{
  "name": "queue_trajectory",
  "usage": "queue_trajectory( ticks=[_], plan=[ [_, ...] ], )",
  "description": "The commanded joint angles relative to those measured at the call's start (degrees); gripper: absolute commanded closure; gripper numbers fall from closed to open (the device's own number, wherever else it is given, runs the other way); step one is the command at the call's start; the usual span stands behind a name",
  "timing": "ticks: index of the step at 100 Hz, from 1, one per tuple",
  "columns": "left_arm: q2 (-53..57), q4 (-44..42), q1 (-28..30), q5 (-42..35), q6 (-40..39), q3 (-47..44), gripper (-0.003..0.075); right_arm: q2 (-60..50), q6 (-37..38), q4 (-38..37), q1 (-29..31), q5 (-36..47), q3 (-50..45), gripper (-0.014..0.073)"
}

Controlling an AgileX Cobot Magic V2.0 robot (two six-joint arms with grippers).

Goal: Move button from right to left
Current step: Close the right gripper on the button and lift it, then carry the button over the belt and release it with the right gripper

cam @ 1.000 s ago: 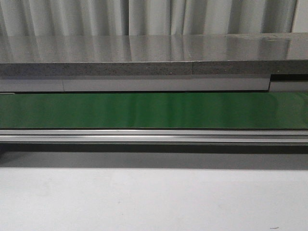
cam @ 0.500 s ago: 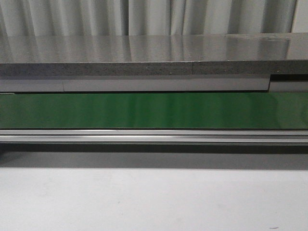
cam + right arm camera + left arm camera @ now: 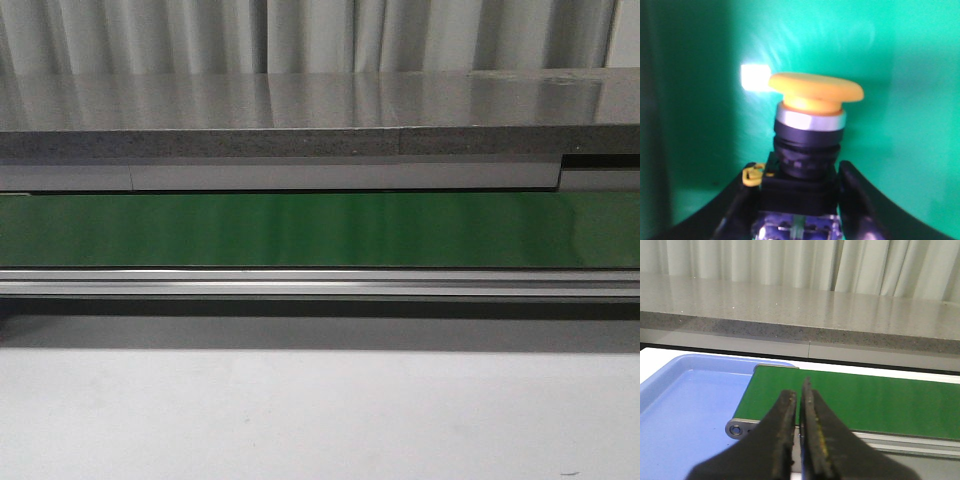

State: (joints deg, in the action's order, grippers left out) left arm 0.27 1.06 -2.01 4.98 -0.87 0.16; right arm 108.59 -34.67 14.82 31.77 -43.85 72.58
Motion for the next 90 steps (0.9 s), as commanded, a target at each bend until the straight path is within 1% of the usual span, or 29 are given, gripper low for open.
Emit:
queue_trajectory(
  ticks=[1, 15, 28, 53, 90],
  plan=[
    [2.14, 0.43, -0.46, -4.45, -0.65, -2.33, 0.0715, -5.93, -0.25, 3.23, -0.18, -1.03, 2.57, 0.0357],
    [2.14, 0.43, -0.46, -4.45, -0.65, -2.33, 0.0715, -9.71, 0.35, 6.04, -0.92, -2.58, 2.82, 0.0357],
    [2.14, 0.43, -0.46, -4.45, -0.65, -2.33, 0.0715, -12.58, 2.58, 5.94, -3.65, -3.47, 2.82, 0.0357],
    [2.14, 0.43, -0.46, -4.45, -0.65, -2.33, 0.0715, -16.35, 3.32, 4.98, -8.73, -4.85, 0.88, 0.0357],
    [2.14, 0.43, -0.46, -4.45, -0.65, -2.33, 0.0715, -17.80, 3.37, 5.10, -10.32, -2.28, -5.32, 0.0357]
  ],
)
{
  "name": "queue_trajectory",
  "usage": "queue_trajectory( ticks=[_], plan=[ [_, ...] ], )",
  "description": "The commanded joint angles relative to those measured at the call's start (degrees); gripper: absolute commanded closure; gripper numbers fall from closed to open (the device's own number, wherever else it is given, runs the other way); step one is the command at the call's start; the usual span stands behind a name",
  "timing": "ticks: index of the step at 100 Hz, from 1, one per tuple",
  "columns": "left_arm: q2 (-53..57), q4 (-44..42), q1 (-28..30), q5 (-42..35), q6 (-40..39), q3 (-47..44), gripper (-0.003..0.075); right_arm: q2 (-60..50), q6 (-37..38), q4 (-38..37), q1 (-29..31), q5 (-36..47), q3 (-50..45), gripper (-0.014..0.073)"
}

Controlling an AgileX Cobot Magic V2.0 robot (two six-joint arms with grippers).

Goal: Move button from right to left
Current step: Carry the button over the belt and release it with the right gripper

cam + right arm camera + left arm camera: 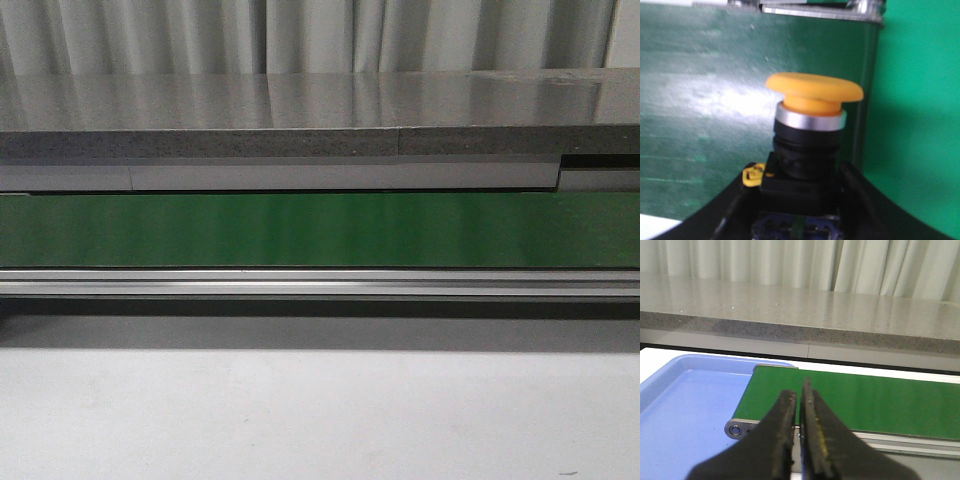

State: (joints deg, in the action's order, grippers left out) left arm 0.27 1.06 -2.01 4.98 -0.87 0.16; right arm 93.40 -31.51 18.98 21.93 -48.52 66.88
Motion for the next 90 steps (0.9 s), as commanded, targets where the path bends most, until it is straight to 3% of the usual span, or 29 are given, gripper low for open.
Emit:
queue_trajectory(
  ticks=[1, 26, 68, 77, 90],
  plan=[
    [2.14, 0.43, -0.46, -4.45, -0.65, -2.33, 0.0715, -2.61, 0.21, 0.93, -0.68, 2.40, 0.32, 0.0357],
    [2.14, 0.43, -0.46, -4.45, -0.65, -2.33, 0.0715, -2.55, 0.21, 0.06, -2.89, 2.81, -0.13, 0.0351],
    [2.14, 0.43, -0.46, -4.45, -0.65, -2.33, 0.0715, -0.53, 0.21, 0.18, -2.89, 1.52, -0.17, 0.0237],
    [2.14, 0.43, -0.46, -4.45, -0.65, -2.33, 0.0715, -0.17, 0.21, 0.88, -2.89, 1.44, -0.17, 0.0181],
    [2.14, 0.43, -0.46, -4.45, -0.65, -2.33, 0.0715, -0.22, 0.21, 1.69, -2.89, 1.39, -0.17, 0.0033]
  ],
)
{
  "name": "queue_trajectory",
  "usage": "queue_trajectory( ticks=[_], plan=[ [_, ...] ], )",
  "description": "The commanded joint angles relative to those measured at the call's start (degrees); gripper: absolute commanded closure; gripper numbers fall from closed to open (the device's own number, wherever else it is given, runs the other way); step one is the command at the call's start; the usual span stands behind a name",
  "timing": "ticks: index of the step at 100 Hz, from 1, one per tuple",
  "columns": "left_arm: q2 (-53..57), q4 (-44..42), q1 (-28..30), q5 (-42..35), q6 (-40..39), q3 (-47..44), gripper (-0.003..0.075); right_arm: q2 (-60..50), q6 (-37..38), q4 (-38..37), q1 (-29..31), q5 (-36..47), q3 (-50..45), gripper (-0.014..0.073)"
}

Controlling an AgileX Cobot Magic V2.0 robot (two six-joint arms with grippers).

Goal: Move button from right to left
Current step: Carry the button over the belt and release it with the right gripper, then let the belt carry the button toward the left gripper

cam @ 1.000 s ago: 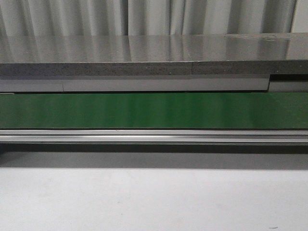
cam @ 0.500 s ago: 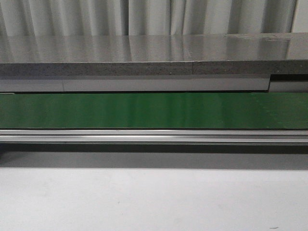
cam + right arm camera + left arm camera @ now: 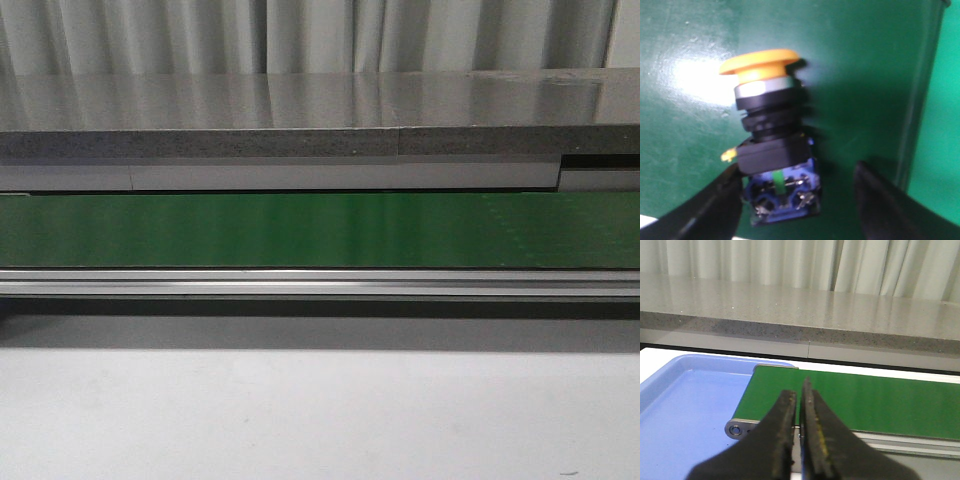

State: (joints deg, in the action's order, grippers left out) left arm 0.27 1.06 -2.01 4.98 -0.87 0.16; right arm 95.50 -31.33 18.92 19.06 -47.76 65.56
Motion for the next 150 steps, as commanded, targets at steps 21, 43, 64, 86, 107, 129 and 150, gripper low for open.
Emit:
queue_trajectory(
  ticks=[21, 43, 64, 86, 107, 129, 150],
  plan=[
    [2.14, 0.43, -0.46, -4.45, -0.65, -2.33, 0.0715, -3.07, -0.03, 3.48, -0.01, 0.58, 1.15, -0.0051],
    [2.14, 0.43, -0.46, -4.45, -0.65, -2.33, 0.0715, -7.51, -3.14, 9.16, -0.15, 0.40, 1.15, -0.0051],
    [2.14, 0.43, -0.46, -4.45, -0.65, -2.33, 0.0715, -13.93, -3.26, 10.82, -1.79, 1.31, 1.15, -0.0050],
    [2.14, 0.43, -0.46, -4.45, -0.65, -2.33, 0.0715, -21.16, -3.26, 10.76, -8.52, 6.38, 0.32, -0.0050],
    [2.14, 0.43, -0.46, -4.45, -0.65, -2.33, 0.0715, -29.18, -3.26, 10.17, -14.87, 16.18, -6.94, -0.0050],
    [2.14, 0.43, -0.46, -4.45, -0.65, -2.33, 0.0715, -38.91, -3.19, 10.20, -17.89, 26.08, -18.75, -0.0050],
    [2.14, 0.43, -0.46, -4.45, -0.65, -2.33, 0.0715, -50.29, -3.19, 11.24, -17.89, 30.16, -27.50, -0.0050]
  ],
)
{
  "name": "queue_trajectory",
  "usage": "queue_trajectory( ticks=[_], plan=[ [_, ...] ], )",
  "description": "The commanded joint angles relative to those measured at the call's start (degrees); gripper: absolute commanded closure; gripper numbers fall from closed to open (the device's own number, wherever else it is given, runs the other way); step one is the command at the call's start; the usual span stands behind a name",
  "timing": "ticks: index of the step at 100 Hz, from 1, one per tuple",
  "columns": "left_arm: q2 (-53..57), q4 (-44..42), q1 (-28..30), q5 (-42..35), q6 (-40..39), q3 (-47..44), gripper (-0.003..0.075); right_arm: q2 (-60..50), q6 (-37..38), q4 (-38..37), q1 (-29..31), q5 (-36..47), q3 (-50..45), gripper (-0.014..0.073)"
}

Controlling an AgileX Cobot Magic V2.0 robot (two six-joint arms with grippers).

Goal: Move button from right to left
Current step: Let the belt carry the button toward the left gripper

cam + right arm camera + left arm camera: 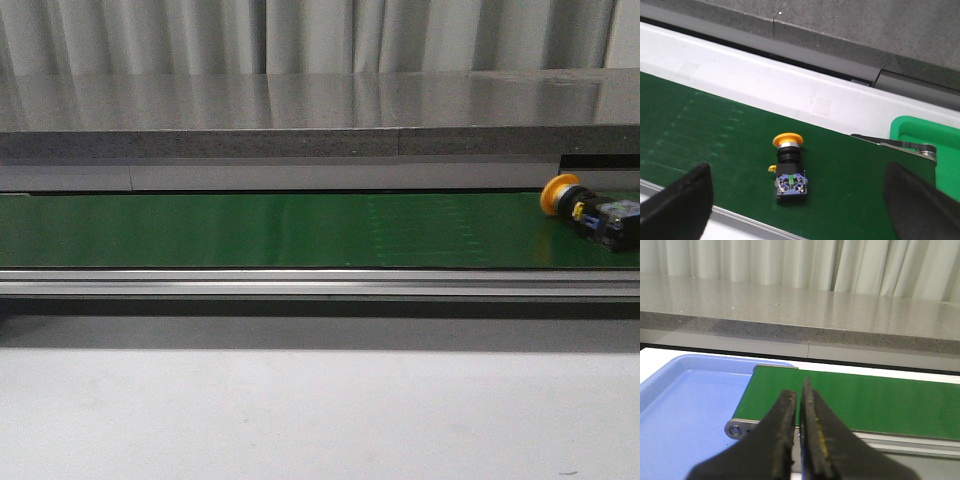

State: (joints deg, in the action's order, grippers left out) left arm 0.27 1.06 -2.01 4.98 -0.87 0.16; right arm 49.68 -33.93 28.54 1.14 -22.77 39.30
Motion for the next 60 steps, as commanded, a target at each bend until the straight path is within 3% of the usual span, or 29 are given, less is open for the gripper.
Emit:
queue_trajectory(
  ticks=[1, 31, 60],
  plan=[
    [2.14, 0.43, -0.46, -4.45, -0.65, -2.33, 0.0715, -5.36, -0.58, 1.63, 0.03, 5.25, -1.49, -0.0050],
    [2.14, 0.43, -0.46, -4.45, -0.65, -2.33, 0.0715, -21.20, -0.58, 3.01, 0.03, 6.76, -12.11, -0.0050],
    [2.14, 0.43, -0.46, -4.45, -0.65, -2.33, 0.0715, -27.50, -0.58, 3.01, 0.03, 3.78, -15.92, -0.0050]
  ],
)
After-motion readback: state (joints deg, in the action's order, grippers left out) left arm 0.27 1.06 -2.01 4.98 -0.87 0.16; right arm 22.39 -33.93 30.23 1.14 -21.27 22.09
